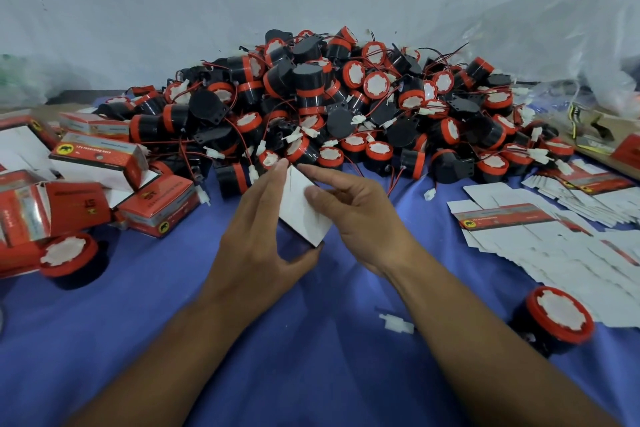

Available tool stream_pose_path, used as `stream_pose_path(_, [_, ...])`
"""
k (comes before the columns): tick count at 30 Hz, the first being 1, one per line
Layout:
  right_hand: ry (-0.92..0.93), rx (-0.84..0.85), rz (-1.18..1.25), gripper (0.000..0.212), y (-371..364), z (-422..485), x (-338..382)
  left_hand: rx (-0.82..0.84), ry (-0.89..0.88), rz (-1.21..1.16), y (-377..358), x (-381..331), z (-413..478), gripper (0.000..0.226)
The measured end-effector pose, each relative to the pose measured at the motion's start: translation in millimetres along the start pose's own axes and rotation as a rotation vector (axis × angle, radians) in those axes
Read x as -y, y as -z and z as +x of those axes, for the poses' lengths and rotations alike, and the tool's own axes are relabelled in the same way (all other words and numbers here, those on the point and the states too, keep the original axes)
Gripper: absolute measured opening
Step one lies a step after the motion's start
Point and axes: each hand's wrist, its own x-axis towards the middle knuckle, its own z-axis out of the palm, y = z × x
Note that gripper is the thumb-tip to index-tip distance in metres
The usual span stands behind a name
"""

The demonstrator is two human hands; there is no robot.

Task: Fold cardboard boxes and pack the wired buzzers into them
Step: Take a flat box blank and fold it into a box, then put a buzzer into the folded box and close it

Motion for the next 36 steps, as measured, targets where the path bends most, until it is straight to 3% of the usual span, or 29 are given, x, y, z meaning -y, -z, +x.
stream_pose_path(2, [0.035, -0.017, -0.167, 0.028, 1, 0, -1, 0.030, 0.017, -0.029, 0, 1, 0, 0.101])
stream_pose_path(5, [0.110, -0.041, -0.298, 0.026, 9, 1, 0, 0.158, 0.198, -0.249, 5, 4, 3, 0.106])
stream_pose_path(7, [0.129, -0.028, -0.323, 0.032, 18, 1, 0, 0.206, 0.290, -0.373, 6, 13, 3, 0.094])
stream_pose_path(11, [0.083, 0.133, -0.384, 0.051, 28, -2, 2, 0.274, 0.306, -0.421, 12, 38, 6, 0.071])
stream_pose_path(16, [-0.015, 0.314, -0.625, 0.074, 29, -6, 4, 0.499, 0.202, -0.265, 18, 57, -2, 0.082])
stream_pose_path(20, [0.083, 0.409, -0.865, 0.074, 18, -5, 7, 0.422, -0.066, -0.016, 12, 60, -4, 0.069])
stream_pose_path(23, [0.284, 0.349, -1.146, 0.062, 12, -2, 6, 0.392, -0.116, 0.045, 14, 57, 2, 0.065])
stream_pose_path(26, [0.310, 0.257, -1.276, 0.047, 13, 1, 8, 0.319, -0.189, 0.188, 14, 56, 8, 0.052])
stream_pose_path(30, [0.232, 0.116, -1.401, 0.054, 5, 1, 5, 0.275, -0.070, 0.311, 6, 51, 8, 0.046])
stream_pose_path(33, [0.131, 0.055, -1.352, 0.055, -1, -2, 3, 0.278, 0.032, 0.199, 1, 47, 4, 0.050])
stream_pose_path(36, [0.013, 0.113, -1.330, 0.051, -4, -5, -1, 0.307, 0.088, 0.035, -1, 45, -2, 0.044])
